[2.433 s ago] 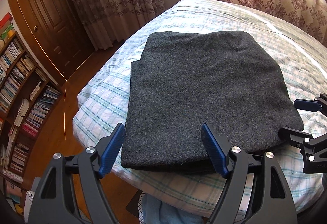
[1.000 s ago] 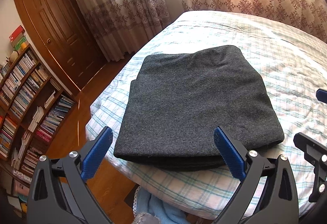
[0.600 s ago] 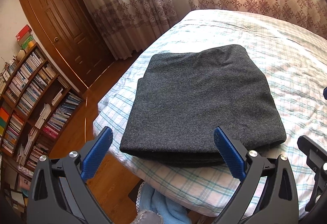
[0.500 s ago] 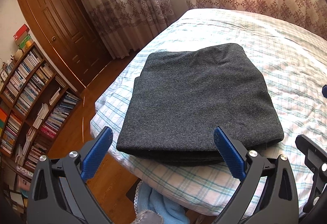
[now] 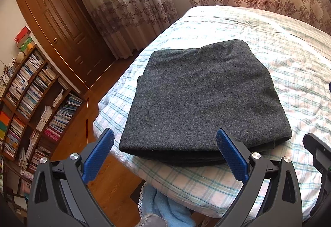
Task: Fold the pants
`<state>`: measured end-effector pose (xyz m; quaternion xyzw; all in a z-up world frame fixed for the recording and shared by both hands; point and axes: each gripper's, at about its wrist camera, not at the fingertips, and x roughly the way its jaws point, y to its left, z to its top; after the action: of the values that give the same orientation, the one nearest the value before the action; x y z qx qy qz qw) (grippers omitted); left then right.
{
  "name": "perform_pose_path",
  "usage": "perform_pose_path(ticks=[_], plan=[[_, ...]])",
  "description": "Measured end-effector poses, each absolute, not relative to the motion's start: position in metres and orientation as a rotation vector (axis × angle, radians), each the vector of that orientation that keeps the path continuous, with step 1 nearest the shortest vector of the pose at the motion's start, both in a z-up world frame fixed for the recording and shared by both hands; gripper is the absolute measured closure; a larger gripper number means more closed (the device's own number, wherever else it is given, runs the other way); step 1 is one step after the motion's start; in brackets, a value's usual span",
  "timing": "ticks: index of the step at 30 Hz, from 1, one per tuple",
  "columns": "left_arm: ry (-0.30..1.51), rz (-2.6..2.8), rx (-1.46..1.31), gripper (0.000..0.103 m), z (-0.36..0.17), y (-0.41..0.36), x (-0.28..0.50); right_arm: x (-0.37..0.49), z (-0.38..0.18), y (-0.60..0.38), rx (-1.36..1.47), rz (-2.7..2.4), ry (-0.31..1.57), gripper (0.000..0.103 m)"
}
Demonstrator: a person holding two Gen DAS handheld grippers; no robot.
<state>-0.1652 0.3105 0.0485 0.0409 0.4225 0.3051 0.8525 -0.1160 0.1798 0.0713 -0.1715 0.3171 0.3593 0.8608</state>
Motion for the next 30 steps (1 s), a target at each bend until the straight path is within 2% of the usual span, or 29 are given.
perform_pose_path(ticks=[30], plan=[[0.867, 0.639, 0.134, 0.003, 0.051, 0.298, -0.165, -0.107, 0.067, 0.175, -0.322, 0.733, 0.699, 0.010]])
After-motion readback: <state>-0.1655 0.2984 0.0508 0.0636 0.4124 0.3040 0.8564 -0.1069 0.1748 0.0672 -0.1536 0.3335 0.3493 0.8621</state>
